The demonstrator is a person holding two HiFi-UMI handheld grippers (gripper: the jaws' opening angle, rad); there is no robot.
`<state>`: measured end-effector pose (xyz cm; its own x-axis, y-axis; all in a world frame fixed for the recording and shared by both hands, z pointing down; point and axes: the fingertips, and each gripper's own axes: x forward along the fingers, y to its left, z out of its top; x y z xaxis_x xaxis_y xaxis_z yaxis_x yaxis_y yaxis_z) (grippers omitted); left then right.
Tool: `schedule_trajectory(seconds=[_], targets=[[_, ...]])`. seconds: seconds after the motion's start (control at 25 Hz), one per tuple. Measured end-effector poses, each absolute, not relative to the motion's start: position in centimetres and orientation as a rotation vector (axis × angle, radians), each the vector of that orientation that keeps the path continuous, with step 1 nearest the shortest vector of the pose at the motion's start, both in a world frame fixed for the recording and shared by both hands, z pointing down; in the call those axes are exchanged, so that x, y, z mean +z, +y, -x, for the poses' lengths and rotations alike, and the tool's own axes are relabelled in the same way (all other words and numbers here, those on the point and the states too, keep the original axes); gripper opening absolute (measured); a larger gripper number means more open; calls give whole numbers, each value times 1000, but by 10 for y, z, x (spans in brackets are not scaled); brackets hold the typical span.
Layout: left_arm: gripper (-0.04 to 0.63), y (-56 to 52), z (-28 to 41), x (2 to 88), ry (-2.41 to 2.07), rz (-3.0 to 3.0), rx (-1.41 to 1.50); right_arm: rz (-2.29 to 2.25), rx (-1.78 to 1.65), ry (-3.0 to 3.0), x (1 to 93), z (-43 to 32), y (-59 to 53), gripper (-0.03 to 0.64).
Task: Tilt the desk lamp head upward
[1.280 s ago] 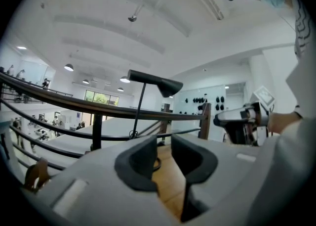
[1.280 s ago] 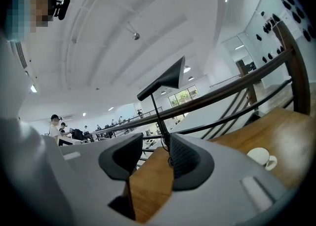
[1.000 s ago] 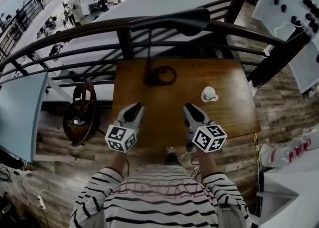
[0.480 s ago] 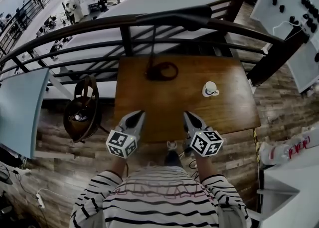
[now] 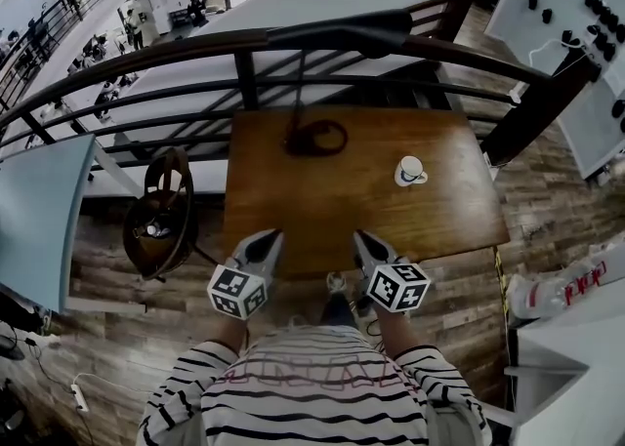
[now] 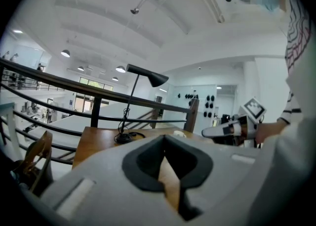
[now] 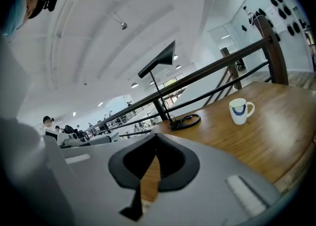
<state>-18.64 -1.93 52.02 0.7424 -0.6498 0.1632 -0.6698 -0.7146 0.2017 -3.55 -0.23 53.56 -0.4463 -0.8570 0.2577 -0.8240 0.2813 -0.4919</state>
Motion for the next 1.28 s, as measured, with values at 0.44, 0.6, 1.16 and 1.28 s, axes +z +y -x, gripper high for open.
schedule_trajectory(seconds=[0.44,0.6,1.16,1.28], targets=[[3,1,177,518,-997,-2737,64,1706,-937,2442,556,29,20,0],[3,5,173,513,-960,-2754,39,1727,-933,2441,555,29,23,0],[3,1,173,524,-974,-2723,120,1745,-901,2481,551,28,17,0],[3,0,172,526,-969,-2723,126,1746,-903,2483,552,29,16,0]])
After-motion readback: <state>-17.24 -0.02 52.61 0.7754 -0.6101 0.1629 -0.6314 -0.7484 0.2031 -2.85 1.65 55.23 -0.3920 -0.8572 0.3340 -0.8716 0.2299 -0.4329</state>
